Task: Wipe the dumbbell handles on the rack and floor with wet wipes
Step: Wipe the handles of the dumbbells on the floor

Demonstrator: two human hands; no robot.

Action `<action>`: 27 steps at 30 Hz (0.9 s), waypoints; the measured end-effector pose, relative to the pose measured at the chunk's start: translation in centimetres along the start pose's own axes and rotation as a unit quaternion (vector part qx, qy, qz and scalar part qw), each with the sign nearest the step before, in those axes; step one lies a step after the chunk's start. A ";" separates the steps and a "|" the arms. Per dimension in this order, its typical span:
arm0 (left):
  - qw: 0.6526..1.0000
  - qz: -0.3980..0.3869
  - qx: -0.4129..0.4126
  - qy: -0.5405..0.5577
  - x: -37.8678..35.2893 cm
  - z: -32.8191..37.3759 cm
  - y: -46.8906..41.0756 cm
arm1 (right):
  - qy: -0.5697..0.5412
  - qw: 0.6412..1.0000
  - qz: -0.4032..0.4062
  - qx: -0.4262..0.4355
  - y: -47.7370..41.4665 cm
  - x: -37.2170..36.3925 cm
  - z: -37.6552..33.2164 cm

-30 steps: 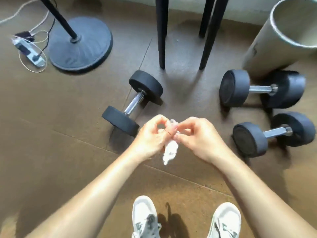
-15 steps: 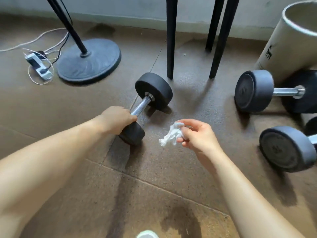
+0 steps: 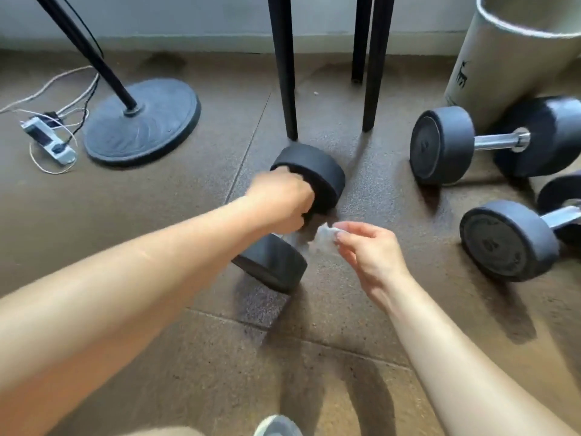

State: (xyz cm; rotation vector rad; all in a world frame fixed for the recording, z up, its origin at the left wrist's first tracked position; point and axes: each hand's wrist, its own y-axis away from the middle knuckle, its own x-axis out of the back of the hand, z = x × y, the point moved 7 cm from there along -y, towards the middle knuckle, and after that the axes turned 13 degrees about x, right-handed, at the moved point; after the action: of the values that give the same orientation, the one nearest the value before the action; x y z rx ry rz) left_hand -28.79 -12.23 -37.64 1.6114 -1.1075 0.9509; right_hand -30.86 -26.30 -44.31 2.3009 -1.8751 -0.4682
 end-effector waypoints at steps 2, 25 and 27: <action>0.983 -0.128 0.091 0.092 -5.0 -3.5 1.7 | -0.008 1.000 0.011 -0.017 -0.1 0.2 0.9; 0.891 0.125 0.013 0.437 -9.5 3.4 6.1 | 0.341 0.904 0.089 0.243 -8.9 2.9 4.0; 0.894 0.117 0.004 0.433 -9.6 3.6 5.7 | 0.403 0.858 0.136 0.288 -9.8 2.8 3.2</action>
State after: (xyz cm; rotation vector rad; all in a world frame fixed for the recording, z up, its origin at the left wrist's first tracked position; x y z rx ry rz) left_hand -36.70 -14.43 -46.00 0.8665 -0.6511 1.6164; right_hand -22.33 -26.65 -50.67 1.9188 -1.9243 1.0660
